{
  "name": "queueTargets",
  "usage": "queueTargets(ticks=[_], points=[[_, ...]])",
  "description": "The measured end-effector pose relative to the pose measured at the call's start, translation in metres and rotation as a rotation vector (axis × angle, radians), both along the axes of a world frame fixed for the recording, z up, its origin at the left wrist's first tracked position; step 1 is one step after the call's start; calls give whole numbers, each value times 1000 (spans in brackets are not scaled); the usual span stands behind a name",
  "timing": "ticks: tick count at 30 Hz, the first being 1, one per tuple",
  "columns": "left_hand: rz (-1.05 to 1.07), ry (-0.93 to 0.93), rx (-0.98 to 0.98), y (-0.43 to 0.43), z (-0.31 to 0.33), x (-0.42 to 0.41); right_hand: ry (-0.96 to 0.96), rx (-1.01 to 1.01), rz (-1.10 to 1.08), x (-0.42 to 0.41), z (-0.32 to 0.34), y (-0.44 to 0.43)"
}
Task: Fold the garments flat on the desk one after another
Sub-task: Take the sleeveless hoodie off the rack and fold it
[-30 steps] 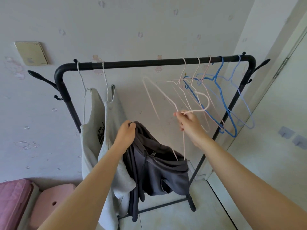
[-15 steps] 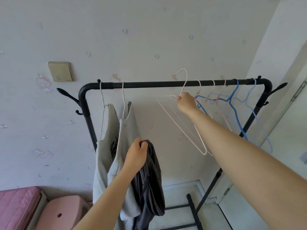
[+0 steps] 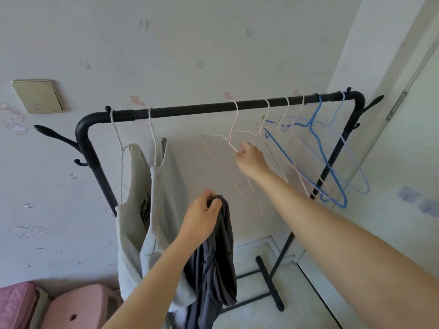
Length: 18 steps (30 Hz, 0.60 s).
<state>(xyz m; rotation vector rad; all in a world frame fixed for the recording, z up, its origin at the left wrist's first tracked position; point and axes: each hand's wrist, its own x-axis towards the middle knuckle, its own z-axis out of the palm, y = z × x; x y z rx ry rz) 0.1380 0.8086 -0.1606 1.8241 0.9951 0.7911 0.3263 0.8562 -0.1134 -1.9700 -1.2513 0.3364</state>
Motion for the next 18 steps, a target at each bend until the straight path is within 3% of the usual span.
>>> queueTargets(ticks=[5, 9, 12, 14, 16, 18], points=[[-233, 27, 19, -25, -13, 41, -25, 101, -29, 1, -37, -97], [-413, 74, 17, -62, -26, 78, -14, 58, -172, 23, -90, -196], [-529, 87, 25, -100, -28, 101, -21, -158, -312, 35, -136, -276], [-611, 91, 25, -130, -25, 114, 10, -416, -294, 33, -164, -332], [-697, 98, 10, -168, -22, 123, 88, -705, -223, 18, -188, -391], [-764, 91, -28, -208, -20, 127, 273, -843, -262, -6, -208, -445]])
